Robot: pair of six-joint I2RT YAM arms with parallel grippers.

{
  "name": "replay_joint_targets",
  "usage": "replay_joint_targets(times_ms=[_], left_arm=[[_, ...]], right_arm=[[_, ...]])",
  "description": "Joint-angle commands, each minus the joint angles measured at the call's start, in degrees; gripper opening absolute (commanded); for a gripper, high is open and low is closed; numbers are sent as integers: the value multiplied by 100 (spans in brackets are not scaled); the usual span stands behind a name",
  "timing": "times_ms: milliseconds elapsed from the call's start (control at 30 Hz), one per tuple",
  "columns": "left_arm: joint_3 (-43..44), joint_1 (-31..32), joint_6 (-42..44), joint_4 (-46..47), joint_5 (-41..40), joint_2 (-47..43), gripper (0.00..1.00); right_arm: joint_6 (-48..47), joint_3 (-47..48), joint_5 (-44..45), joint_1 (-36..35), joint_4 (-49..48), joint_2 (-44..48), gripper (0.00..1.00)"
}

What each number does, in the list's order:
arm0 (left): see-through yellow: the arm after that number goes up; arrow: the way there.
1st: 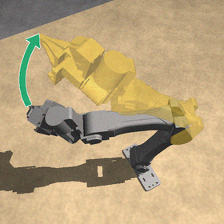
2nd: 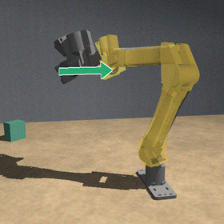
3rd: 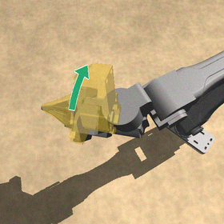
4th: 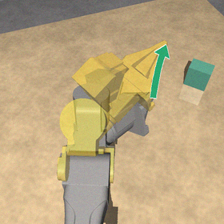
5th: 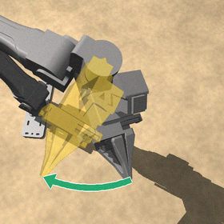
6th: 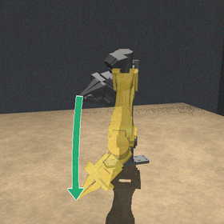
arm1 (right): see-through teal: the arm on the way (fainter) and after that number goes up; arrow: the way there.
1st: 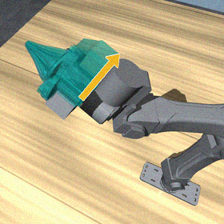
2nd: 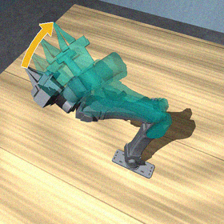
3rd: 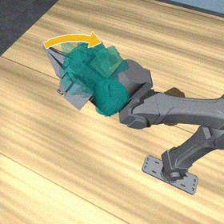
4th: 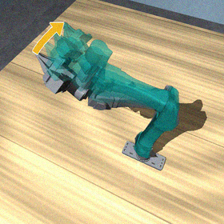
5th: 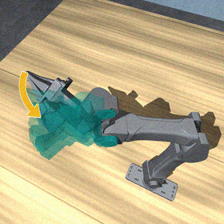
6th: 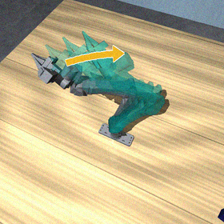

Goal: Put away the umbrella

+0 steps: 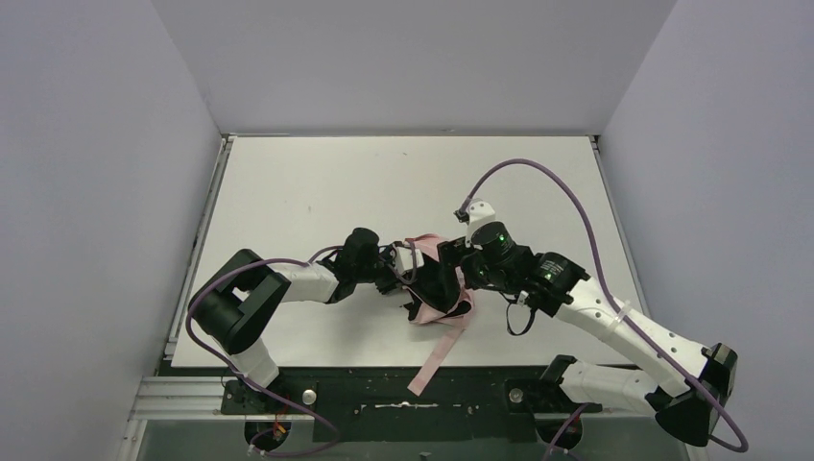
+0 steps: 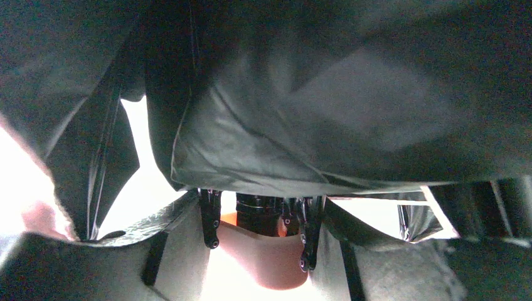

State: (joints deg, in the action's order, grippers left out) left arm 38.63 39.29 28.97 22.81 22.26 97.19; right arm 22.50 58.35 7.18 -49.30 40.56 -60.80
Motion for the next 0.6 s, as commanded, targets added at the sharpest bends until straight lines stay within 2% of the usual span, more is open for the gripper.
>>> replay_joint_targets(times_ms=[0,133,233,333,433,567], left_arm=[[171,-9,21,-31,-125,-117,0],[178,-9,21,-31,-115,-109,0],[180,-10,21,-43,-117,-110,0],[180,-9,30,-54,-124,-120,0],[180,-9,29,-57,-141,-130,0],[204,-17,-35,-73,-171,-115,0]], right_arm=[[351,-342,-1018,113,-1027,203,84],[472,-630,-826,110,-1131,174,82],[508,-972,-606,115,-1396,257,77],[497,-1267,-611,120,-1693,376,61],[419,-1258,-451,102,-1592,445,40],[190,-624,936,-149,-568,469,18]])
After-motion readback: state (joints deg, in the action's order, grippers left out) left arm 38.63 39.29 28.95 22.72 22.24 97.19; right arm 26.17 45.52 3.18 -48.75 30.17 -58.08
